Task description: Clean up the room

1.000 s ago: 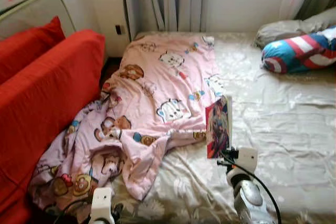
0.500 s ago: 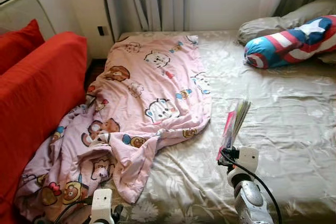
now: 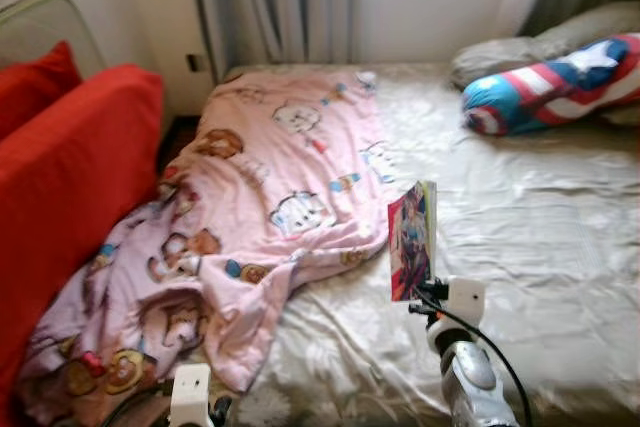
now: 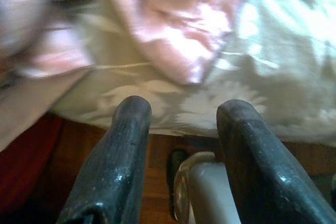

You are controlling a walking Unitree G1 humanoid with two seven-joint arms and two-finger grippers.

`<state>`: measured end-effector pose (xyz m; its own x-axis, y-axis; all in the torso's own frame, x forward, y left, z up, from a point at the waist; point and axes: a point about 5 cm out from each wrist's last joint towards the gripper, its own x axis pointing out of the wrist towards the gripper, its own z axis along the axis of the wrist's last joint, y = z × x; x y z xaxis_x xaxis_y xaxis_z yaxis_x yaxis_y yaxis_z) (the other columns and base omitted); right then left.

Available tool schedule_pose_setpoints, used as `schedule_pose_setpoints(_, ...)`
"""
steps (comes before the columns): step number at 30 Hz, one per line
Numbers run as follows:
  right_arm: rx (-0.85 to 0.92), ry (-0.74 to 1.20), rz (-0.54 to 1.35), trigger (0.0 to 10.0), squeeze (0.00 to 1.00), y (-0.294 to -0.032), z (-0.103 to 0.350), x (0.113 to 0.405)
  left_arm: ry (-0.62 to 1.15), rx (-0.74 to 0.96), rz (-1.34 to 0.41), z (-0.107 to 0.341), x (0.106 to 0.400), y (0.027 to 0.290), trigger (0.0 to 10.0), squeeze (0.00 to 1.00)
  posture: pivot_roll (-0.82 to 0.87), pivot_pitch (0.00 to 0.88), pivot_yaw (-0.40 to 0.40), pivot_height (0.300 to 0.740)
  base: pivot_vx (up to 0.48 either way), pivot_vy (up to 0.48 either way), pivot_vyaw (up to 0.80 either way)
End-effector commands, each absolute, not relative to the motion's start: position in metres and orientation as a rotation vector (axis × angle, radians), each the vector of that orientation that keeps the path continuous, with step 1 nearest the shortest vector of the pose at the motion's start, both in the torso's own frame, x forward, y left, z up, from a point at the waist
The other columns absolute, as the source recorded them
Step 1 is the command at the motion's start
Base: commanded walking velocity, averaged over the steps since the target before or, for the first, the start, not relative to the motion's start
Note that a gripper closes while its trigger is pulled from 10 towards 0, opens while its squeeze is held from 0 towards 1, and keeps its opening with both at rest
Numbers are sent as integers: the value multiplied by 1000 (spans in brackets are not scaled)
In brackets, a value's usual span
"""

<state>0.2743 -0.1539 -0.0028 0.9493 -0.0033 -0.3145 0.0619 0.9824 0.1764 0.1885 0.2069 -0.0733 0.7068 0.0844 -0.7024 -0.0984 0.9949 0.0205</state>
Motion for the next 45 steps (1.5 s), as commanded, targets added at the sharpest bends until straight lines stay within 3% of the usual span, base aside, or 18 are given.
schedule_pose_setpoints(1,179,282,-40,10000,0,-157,3,278,780,-20,93,-74,189,204,10000,0,-7,22,15,709,0,-307,0)
schedule_pose_setpoints(45,97,292,6,10000,0,-155,1,279,782,-14,83,-74,189,201,10000,0,-16,19,12,709,0,-303,57)
